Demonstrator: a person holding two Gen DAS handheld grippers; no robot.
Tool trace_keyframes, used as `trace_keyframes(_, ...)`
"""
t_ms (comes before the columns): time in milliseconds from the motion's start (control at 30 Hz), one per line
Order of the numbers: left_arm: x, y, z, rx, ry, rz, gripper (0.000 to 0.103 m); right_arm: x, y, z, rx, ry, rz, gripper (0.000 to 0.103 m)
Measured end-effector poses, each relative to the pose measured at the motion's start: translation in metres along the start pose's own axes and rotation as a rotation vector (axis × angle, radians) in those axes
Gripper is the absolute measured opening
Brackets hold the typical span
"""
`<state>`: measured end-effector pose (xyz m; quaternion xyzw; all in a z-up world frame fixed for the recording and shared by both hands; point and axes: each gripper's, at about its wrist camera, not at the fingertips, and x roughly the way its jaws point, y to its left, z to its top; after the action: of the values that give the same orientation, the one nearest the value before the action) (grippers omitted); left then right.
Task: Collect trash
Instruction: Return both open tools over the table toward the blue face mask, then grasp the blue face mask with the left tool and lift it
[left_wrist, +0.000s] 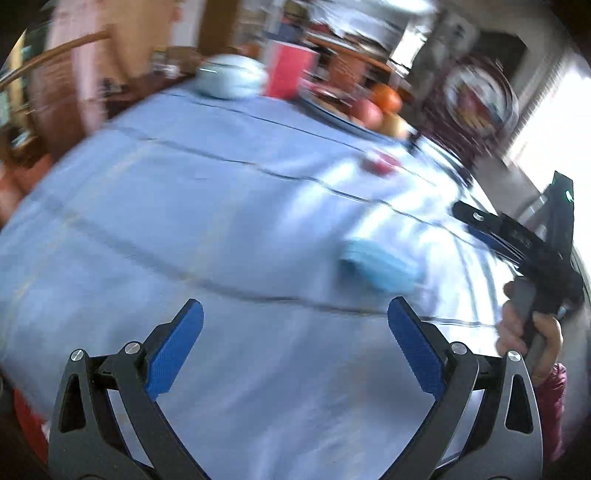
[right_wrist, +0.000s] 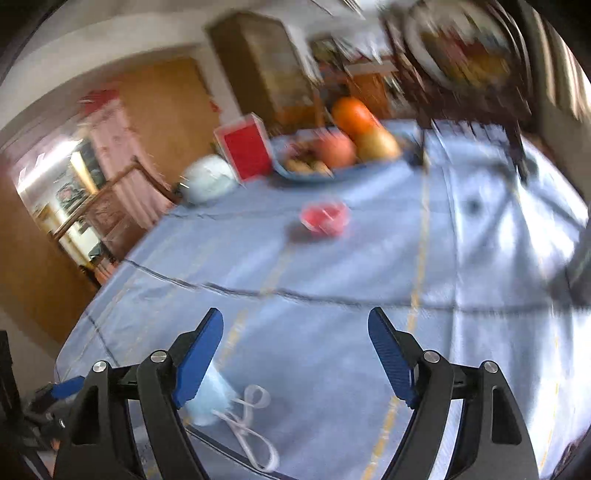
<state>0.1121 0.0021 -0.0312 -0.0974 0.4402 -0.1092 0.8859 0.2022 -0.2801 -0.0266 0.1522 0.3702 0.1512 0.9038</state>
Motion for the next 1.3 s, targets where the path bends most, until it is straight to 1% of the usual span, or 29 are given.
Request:
trace_keyframes(67,0.024,-0.027,0.008,0.047,0.047,-0.036,0.096,-0.003,-0.007,0.005,0.043,-0.009,0.003,0.080)
trace_keyframes(133,0.044,-0.051,0.013,0.099,0.081,-0.050,0.096,-0.010,-0.014,0.008,0.066,-0.036,0.001,0.080)
trace_keyframes(267,0.075,-0.078,0.017,0.186,0.115,0.000,0.096,-0.019,-0.014,0.008,0.074,-0.068,-0.011,0.080)
trace_keyframes(333,0.088,-0.081,0.019,0.232,0.118,0.070,0.096,-0.021,-0.015,0.008,0.073,-0.073,-0.011,0.080)
trace_keyframes(367,0.091,-0.078,0.022,0.253,0.113,0.107,0.096,-0.023,-0.015,0.008,0.073,-0.075,-0.013,0.080)
trace_keyframes(433,0.087,-0.065,0.026,0.275,0.099,0.159,0.097,-0.026,-0.015,0.007,0.077,-0.077,-0.011,0.080)
trace_keyframes(500,0.079,-0.043,0.036,0.271,0.064,0.238,0.096,-0.027,-0.014,0.007,0.080,-0.079,-0.009,0.080)
trace_keyframes(567,0.067,-0.016,0.047,0.226,0.028,0.307,0.096,-0.028,-0.014,0.007,0.082,-0.082,-0.012,0.080)
trace_keyframes(600,0.058,0.002,0.055,0.181,0.005,0.313,0.096,-0.028,-0.014,0.006,0.082,-0.082,-0.014,0.080)
trace_keyframes(667,0.045,0.024,0.065,0.108,-0.020,0.293,0.096,-0.028,-0.014,0.006,0.082,-0.078,-0.012,0.080)
trace_keyframes(733,0.034,0.040,0.072,0.034,-0.038,0.244,0.096,-0.027,-0.012,0.004,0.080,-0.077,-0.010,0.080)
trace_keyframes(800,0.032,0.044,0.070,0.006,-0.031,0.190,0.096,-0.025,-0.009,0.003,0.066,-0.072,-0.015,0.080)
trace_keyframes(867,0.035,0.039,0.066,0.015,-0.013,0.137,0.096,-0.024,-0.007,0.003,0.052,-0.068,-0.024,0.080)
trace_keyframes(933,0.045,0.030,0.065,0.039,-0.001,0.115,0.096,-0.022,-0.006,0.002,0.047,-0.064,-0.034,0.080)
trace_keyframes(1000,0.052,0.017,0.060,0.074,0.014,0.111,0.096,-0.021,-0.007,0.002,0.051,-0.058,-0.033,0.080)
trace_keyframes(1100,0.063,0.009,0.054,0.111,0.038,0.108,0.096,-0.020,-0.008,0.002,0.057,-0.054,-0.033,0.080)
trace_keyframes(1300,0.083,0.014,0.052,0.082,0.084,0.078,0.096,-0.019,-0.005,0.000,0.036,-0.054,-0.043,0.080)
